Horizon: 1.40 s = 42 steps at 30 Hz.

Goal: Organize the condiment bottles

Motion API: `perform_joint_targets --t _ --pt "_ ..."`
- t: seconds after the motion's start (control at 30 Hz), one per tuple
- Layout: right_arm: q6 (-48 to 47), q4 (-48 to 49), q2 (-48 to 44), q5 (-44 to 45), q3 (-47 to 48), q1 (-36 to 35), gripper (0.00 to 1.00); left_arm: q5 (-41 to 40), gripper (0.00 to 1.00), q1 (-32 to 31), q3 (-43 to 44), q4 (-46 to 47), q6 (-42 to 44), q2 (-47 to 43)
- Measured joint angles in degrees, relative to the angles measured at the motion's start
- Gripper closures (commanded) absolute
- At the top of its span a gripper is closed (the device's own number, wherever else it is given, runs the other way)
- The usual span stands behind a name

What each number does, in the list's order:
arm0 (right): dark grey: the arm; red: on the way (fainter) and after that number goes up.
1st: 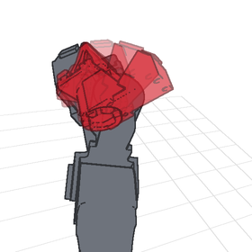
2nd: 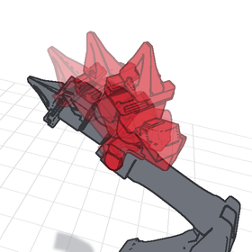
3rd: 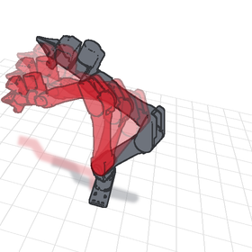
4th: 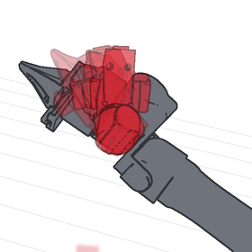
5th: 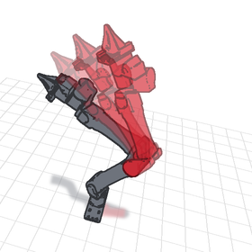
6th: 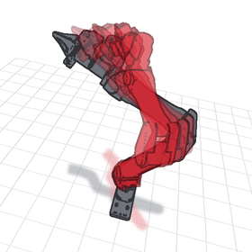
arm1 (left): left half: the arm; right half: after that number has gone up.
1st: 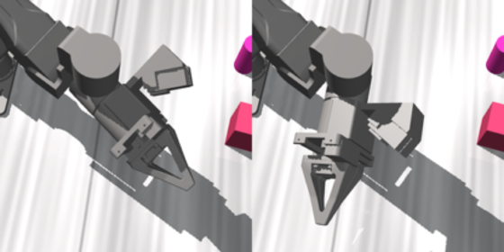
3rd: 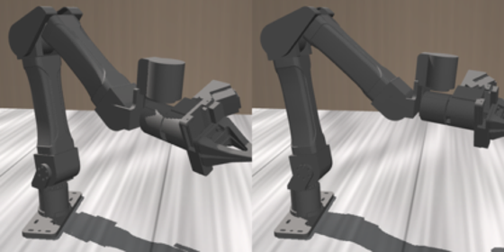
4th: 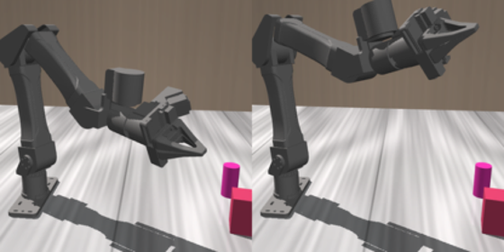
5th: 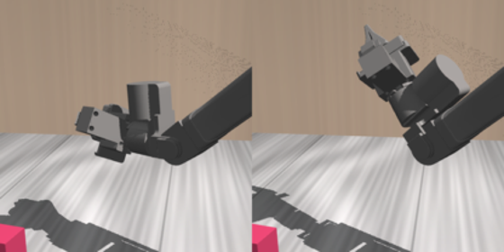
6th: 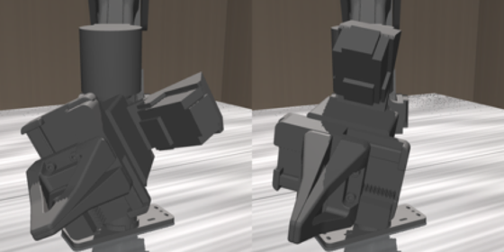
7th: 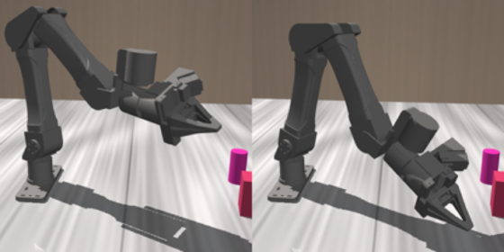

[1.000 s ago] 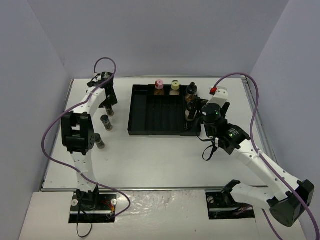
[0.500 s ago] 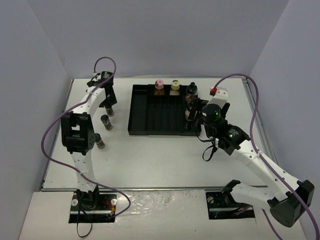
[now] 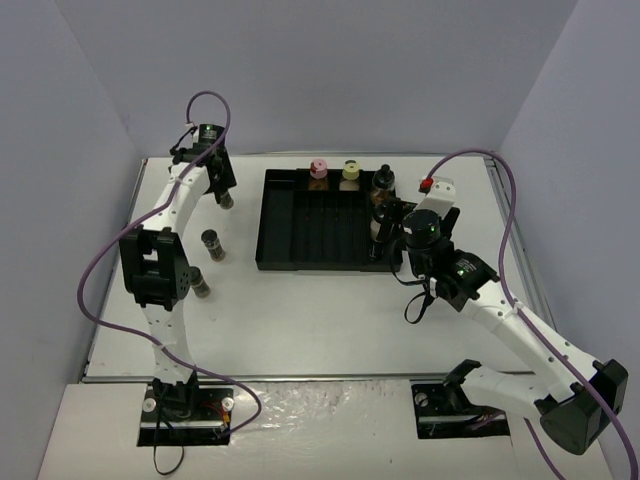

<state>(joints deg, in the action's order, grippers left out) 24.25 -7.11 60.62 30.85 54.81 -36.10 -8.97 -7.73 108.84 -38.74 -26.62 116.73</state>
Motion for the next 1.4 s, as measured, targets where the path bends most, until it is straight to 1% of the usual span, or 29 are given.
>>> perform_joint_targets --t 0.23,0.43,0.57,0.83,1.4 --pt "0.0 0.0 0.0 0.4 0.0 0.0 0.11 0.1 1.00 -3.2 9.5 -1.5 2.1 0.9" --pt "0.0 0.0 0.0 0.7 -0.1 0.0 0.11 -0.3 1.00 -7.2 16.3 -2.5 4.2 4.2" --pt "0.0 0.1 0.0 0.9 -0.6 0.0 0.11 0.0 1.00 -9.1 17.5 -3.1 5.3 6.6" --pt "0.1 0.0 0.0 1.3 -1.4 0.0 0.11 0.4 1.00 -10.5 20.8 -5.1 7.9 12.2" --pt "0.9 0.1 0.0 1.3 -1.9 0.0 0.11 2.8 1.00 -12.4 22.3 -5.7 10.6 14.4"
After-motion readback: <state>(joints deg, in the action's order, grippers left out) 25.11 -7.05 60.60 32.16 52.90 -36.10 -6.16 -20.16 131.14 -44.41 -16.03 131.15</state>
